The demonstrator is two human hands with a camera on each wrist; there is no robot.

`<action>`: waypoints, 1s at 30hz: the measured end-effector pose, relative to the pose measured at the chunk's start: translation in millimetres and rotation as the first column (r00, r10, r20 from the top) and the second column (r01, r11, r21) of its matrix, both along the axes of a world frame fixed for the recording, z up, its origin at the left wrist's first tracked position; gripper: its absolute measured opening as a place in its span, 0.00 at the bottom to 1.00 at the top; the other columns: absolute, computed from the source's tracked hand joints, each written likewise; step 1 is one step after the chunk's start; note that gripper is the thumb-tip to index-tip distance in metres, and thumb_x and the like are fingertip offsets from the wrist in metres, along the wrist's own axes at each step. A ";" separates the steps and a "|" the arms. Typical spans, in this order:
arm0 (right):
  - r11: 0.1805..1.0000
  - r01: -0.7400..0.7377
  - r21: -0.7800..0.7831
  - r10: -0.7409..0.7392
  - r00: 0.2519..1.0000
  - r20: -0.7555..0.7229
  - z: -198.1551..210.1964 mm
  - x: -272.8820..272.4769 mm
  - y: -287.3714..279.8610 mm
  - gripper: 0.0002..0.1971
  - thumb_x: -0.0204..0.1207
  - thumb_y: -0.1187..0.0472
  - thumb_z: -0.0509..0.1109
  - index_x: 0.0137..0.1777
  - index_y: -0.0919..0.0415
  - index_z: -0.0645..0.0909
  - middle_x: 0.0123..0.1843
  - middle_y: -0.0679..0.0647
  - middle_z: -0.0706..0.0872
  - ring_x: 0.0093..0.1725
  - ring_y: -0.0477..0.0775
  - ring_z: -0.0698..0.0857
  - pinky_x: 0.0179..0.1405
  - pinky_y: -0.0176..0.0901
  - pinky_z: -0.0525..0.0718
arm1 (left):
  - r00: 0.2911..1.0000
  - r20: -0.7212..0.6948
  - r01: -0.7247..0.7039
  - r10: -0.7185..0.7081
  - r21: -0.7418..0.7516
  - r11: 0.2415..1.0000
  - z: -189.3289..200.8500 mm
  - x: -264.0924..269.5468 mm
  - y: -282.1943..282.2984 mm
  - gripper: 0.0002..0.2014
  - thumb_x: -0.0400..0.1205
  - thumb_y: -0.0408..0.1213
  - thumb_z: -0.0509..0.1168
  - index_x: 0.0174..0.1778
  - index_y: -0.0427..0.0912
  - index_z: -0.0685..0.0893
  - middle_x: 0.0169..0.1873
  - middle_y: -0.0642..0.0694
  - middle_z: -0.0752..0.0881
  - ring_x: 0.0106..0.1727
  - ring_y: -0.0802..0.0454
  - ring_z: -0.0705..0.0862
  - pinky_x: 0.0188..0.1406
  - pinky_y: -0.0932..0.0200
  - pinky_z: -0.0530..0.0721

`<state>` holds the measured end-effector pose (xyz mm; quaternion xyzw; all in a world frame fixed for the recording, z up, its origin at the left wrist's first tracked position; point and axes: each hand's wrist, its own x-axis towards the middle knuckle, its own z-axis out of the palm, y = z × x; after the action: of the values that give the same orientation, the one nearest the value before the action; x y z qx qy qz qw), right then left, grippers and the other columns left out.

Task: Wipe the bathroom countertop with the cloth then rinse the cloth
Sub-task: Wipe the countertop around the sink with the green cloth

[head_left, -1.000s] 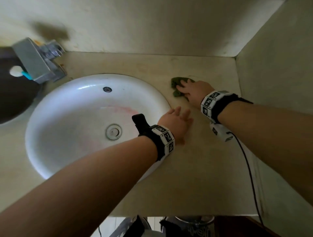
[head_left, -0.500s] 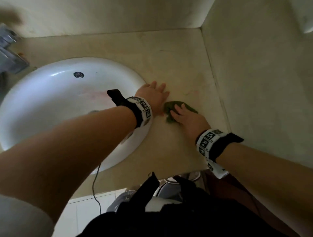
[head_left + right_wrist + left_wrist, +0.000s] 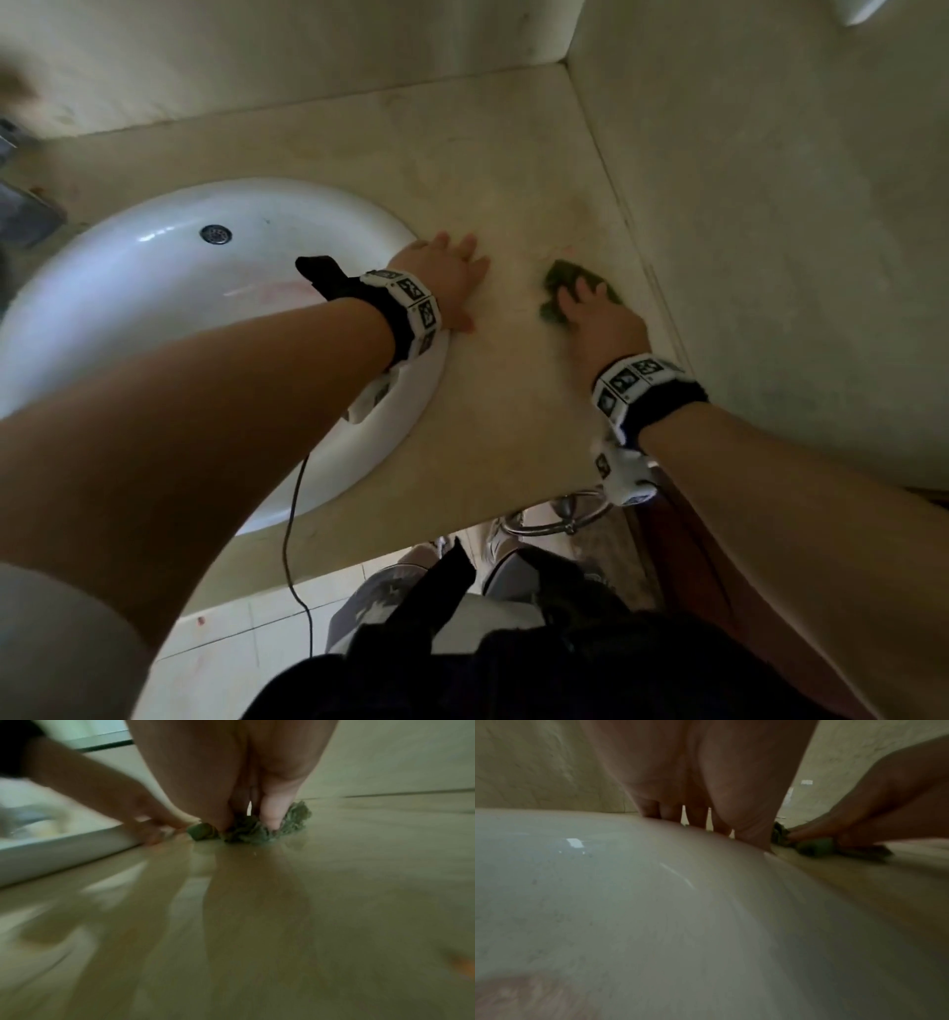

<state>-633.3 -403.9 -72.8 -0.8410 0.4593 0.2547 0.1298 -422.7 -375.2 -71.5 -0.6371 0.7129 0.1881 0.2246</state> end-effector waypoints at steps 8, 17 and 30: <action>0.989 -0.143 0.043 0.136 0.983 0.127 -0.3 -19.5 59.0 0.30 0.86 0.68 0.49 0.85 0.45 0.51 0.87 0.48 0.44 0.86 0.53 0.47 0.79 0.54 0.61 | 0.995 -0.049 -0.084 0.083 -0.014 0.996 0.1 -11.6 -2.4 0.46 0.74 0.60 0.70 0.83 0.44 0.56 0.84 0.41 0.51 0.81 0.33 0.55 0.73 0.38 0.69; 0.998 -0.039 -0.039 0.041 0.998 0.057 -2.9 6.1 46.5 0.28 0.85 0.65 0.53 0.84 0.54 0.54 0.86 0.56 0.52 0.84 0.64 0.53 0.73 0.59 0.72 | 0.982 -0.075 -0.176 0.175 -0.006 0.984 -4.3 -27.2 -8.9 0.45 0.76 0.52 0.72 0.84 0.49 0.54 0.84 0.39 0.47 0.83 0.29 0.47 0.69 0.31 0.71; 0.991 0.097 -0.088 -0.095 0.995 0.038 -7.0 -32.4 -16.9 0.29 0.84 0.69 0.51 0.84 0.53 0.56 0.86 0.57 0.53 0.83 0.64 0.57 0.73 0.58 0.70 | 0.980 -0.083 -0.178 0.180 0.036 0.983 -8.8 -22.5 -11.1 0.52 0.71 0.60 0.73 0.84 0.52 0.50 0.85 0.42 0.43 0.83 0.30 0.45 0.71 0.31 0.70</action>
<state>-665.7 -420.8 -79.8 -0.8270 0.5079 0.2133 0.1118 -445.2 -386.3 -80.3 -0.6866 0.6590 0.2450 0.1851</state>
